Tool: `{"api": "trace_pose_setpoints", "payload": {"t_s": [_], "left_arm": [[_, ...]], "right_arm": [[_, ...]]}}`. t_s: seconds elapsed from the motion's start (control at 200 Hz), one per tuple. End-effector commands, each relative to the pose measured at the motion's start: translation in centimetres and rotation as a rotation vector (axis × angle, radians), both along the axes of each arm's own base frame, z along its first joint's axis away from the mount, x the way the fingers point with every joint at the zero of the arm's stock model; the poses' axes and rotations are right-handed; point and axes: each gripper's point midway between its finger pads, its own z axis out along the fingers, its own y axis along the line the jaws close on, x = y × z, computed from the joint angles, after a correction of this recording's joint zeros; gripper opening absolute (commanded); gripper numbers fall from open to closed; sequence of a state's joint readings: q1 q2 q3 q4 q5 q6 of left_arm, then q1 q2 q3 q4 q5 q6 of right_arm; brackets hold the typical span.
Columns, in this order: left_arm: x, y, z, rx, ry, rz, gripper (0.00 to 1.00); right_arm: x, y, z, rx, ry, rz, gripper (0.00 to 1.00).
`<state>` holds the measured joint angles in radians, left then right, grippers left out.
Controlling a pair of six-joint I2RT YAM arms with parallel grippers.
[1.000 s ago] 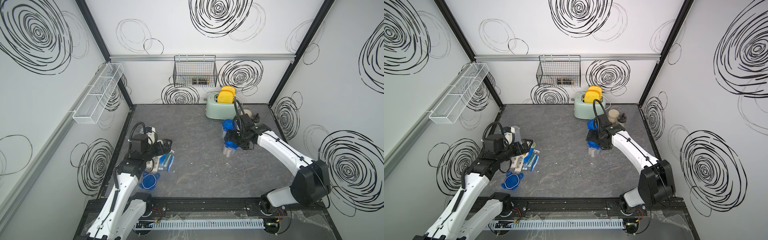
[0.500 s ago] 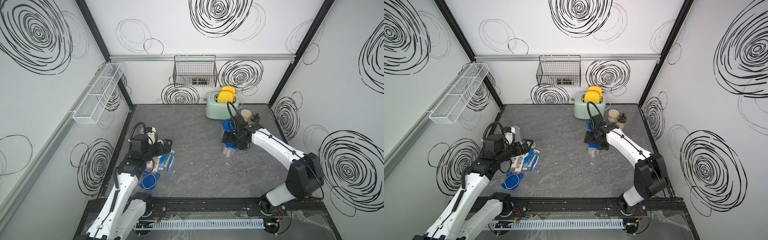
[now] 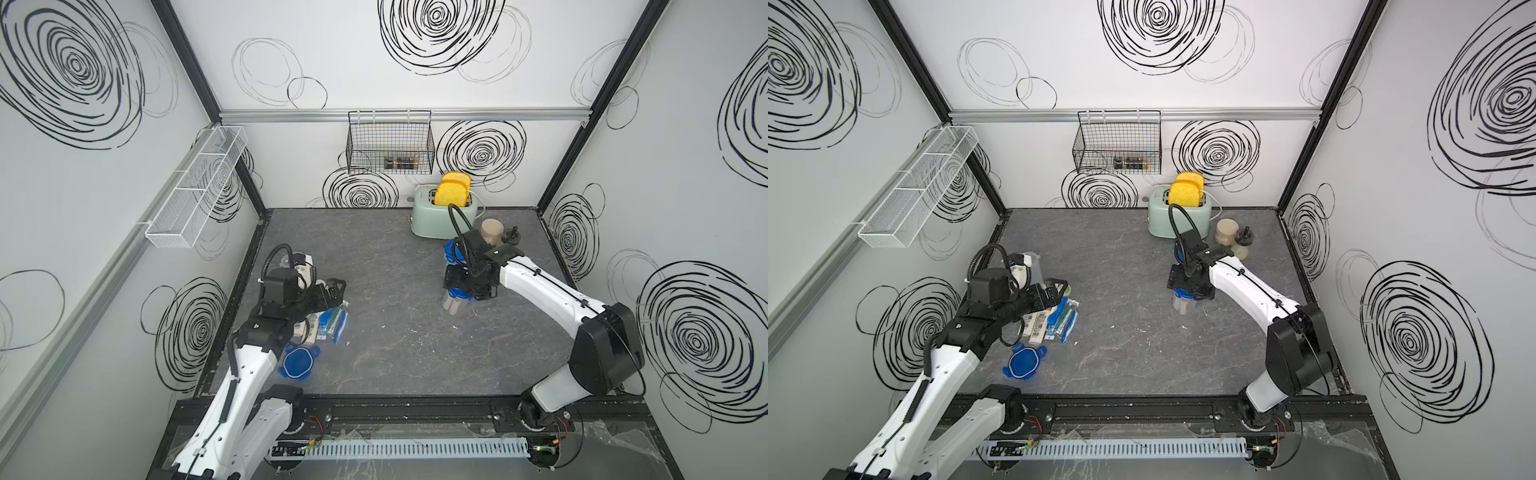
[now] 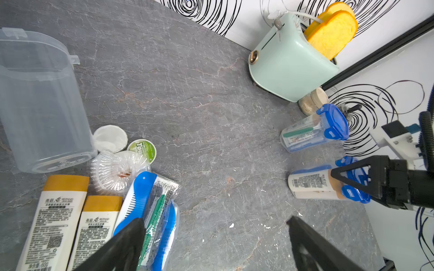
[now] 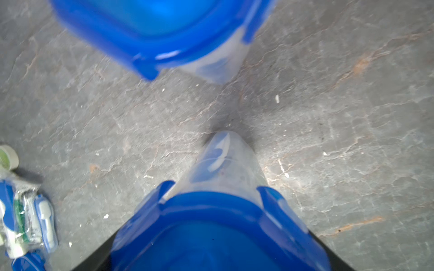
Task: Take out toiletry kits
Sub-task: Move the container to the center of the board.
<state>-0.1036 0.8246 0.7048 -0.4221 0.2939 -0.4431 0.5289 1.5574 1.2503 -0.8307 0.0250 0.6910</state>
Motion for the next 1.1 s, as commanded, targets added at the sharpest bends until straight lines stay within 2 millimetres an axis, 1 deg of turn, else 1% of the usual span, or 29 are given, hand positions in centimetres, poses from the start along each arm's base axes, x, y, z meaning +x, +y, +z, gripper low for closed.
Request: {"api": "trace_pose_setpoints", "payload": {"t_s": [0.0,0.11,0.21,0.375,0.49,0.6,0.675,0.831,0.931,1.096], "left_arm": [[0.3,-0.1,0.2,-0.001,-0.018,0.001,0.99],[0.3,0.0,0.2,0.001,-0.016,0.004,0.99],[0.3,0.0,0.2,0.003,-0.015,0.008,0.99],[0.3,0.1,0.2,0.009,-0.018,0.015,0.99],[0.3,0.1,0.2,0.011,-0.016,0.015,0.99],[0.2,0.1,0.1,0.016,-0.013,0.018,0.99],[0.2,0.1,0.1,0.017,-0.013,0.019,0.99],[0.3,0.1,0.2,0.017,-0.014,0.018,0.99],[0.2,0.1,0.1,0.018,-0.015,0.016,0.99],[0.2,0.0,0.1,0.018,-0.012,0.014,1.0]], "right_arm": [[0.2,2.6,2.8,0.045,-0.053,0.063,0.86],[-0.4,5.0,3.4,0.063,-0.058,0.11,0.86],[-1.1,7.7,3.5,0.077,-0.051,0.168,0.85],[-1.9,12.6,2.7,0.061,-0.027,0.273,0.85],[-2.3,15.0,1.9,0.014,-0.018,0.327,0.85],[-2.5,17.1,1.2,0.004,-0.007,0.366,0.85],[-2.4,18.2,0.9,0.004,-0.004,0.387,0.86],[-2.1,19.2,0.6,0.012,0.006,0.401,0.87],[-2.2,19.8,0.6,0.012,0.006,0.422,0.9],[-2.4,20.6,0.9,0.02,0.002,0.461,0.98]]}}
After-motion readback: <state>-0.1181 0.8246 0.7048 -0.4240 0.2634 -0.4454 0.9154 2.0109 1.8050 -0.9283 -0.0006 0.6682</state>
